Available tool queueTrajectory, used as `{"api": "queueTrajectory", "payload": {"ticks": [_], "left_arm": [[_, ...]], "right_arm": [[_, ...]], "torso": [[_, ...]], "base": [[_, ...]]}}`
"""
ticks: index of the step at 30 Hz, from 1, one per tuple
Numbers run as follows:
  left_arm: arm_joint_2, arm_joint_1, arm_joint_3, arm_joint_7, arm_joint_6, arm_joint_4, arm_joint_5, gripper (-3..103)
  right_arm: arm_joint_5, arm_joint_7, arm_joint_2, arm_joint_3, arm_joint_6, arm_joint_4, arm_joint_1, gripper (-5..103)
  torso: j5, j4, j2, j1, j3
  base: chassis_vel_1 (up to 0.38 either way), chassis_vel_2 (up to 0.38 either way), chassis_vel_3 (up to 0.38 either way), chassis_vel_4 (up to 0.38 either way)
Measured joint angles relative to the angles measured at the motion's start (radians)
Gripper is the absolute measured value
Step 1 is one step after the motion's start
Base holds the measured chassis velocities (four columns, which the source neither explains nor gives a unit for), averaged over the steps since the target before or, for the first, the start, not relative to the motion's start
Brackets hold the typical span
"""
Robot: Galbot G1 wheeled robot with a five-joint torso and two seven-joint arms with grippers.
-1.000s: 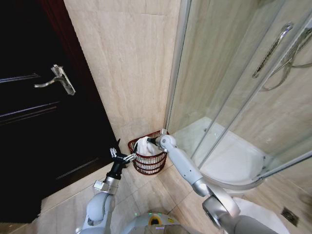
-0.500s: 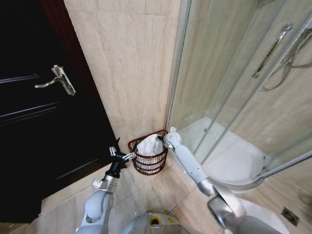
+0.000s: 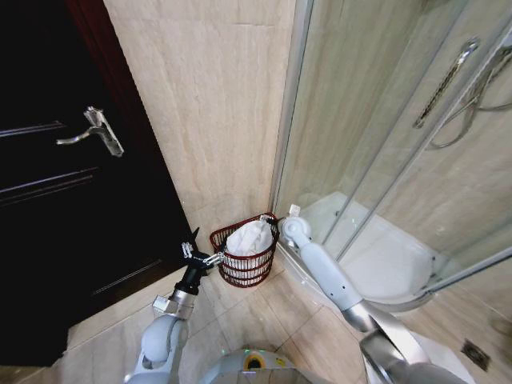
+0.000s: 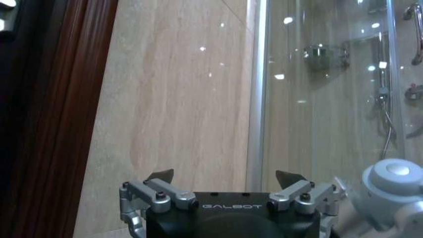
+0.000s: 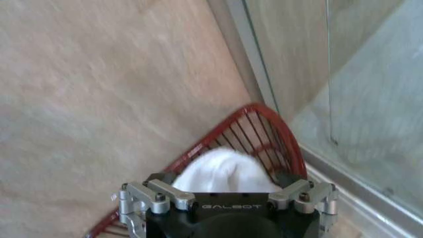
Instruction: Discard the used towel into the hamper.
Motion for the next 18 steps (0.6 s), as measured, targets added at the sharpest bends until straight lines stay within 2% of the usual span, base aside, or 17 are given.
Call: {"api": "queueTrajectory", "payload": {"ticks": [5, 8, 9, 10, 11, 12, 13, 14, 15, 16, 18], "left_arm": [[-0.001, -0.003, 0.002, -0.005, 0.003, -0.003, 0.002, 100], [-0.010, -0.016, 0.009, -0.046, 0.006, 0.006, 0.003, 100], [-0.018, -0.025, 0.014, -0.087, 0.008, 0.011, 0.005, 100], [-0.018, -0.025, 0.014, -0.087, 0.008, 0.011, 0.005, 100], [-0.022, -0.030, 0.017, -0.117, 0.009, 0.014, 0.007, 100], [-0.029, -0.041, 0.020, -0.168, 0.016, 0.017, 0.009, 100], [-0.029, -0.041, 0.020, -0.168, 0.016, 0.017, 0.009, 100], [-0.032, -0.044, 0.020, -0.190, 0.022, 0.018, 0.010, 100], [-0.035, -0.048, 0.020, -0.219, 0.029, 0.019, 0.010, 100], [-0.035, -0.048, 0.020, -0.219, 0.029, 0.019, 0.010, 100], [-0.038, -0.046, 0.018, -0.232, 0.032, 0.019, 0.012, 100]], "right_arm": [[-0.020, -0.033, -0.034, 0.016, 0.001, 0.065, -0.055, 100], [-0.136, -0.150, -0.099, 0.030, 0.027, 0.188, -0.126, 100], [-0.231, -0.235, -0.135, 0.040, 0.073, 0.260, -0.178, 100], [-0.231, -0.235, -0.135, 0.040, 0.073, 0.260, -0.178, 100], [-0.285, -0.274, -0.153, 0.043, 0.113, 0.291, -0.205, 100], [-0.411, -0.357, -0.182, 0.051, 0.199, 0.344, -0.261, 100], [-0.411, -0.357, -0.182, 0.051, 0.199, 0.344, -0.261, 100], [-0.488, -0.415, -0.197, 0.063, 0.248, 0.370, -0.297, 100], [-0.606, -0.523, -0.216, 0.097, 0.326, 0.399, -0.350, 100], [-0.606, -0.523, -0.216, 0.097, 0.326, 0.399, -0.350, 100], [-0.740, -0.647, -0.228, 0.147, 0.407, 0.416, -0.410, 100]], "torso": [[0.0001, -0.0001, 0.000, 0.000, 0.000], [0.0001, -0.0004, 0.000, 0.000, 0.000], [0.0001, -0.0005, 0.000, 0.000, 0.000], [0.0001, -0.0005, 0.000, 0.000, 0.000], [0.0002, -0.0005, 0.000, 0.000, 0.000], [0.0002, -0.0005, 0.000, 0.000, 0.000], [0.0002, -0.0005, 0.000, 0.000, 0.000], [0.0002, -0.0005, 0.000, 0.000, 0.000], [0.0003, -0.0006, 0.000, 0.000, 0.000], [0.0003, -0.0006, 0.000, 0.000, 0.000], [0.0001, -0.0004, 0.000, 0.000, 0.000]], "base": [[0.000, 0.000, 0.000, 0.000], [0.000, 0.000, 0.000, 0.000], [0.000, 0.000, 0.000, 0.000], [0.000, 0.000, 0.000, 0.000], [0.000, 0.000, 0.000, 0.000], [0.000, 0.000, 0.000, 0.000], [0.000, 0.000, 0.000, 0.000], [0.000, 0.000, 0.000, 0.000], [0.000, 0.000, 0.000, 0.000], [0.000, 0.000, 0.000, 0.000], [0.000, 0.000, 0.000, 0.000]]}}
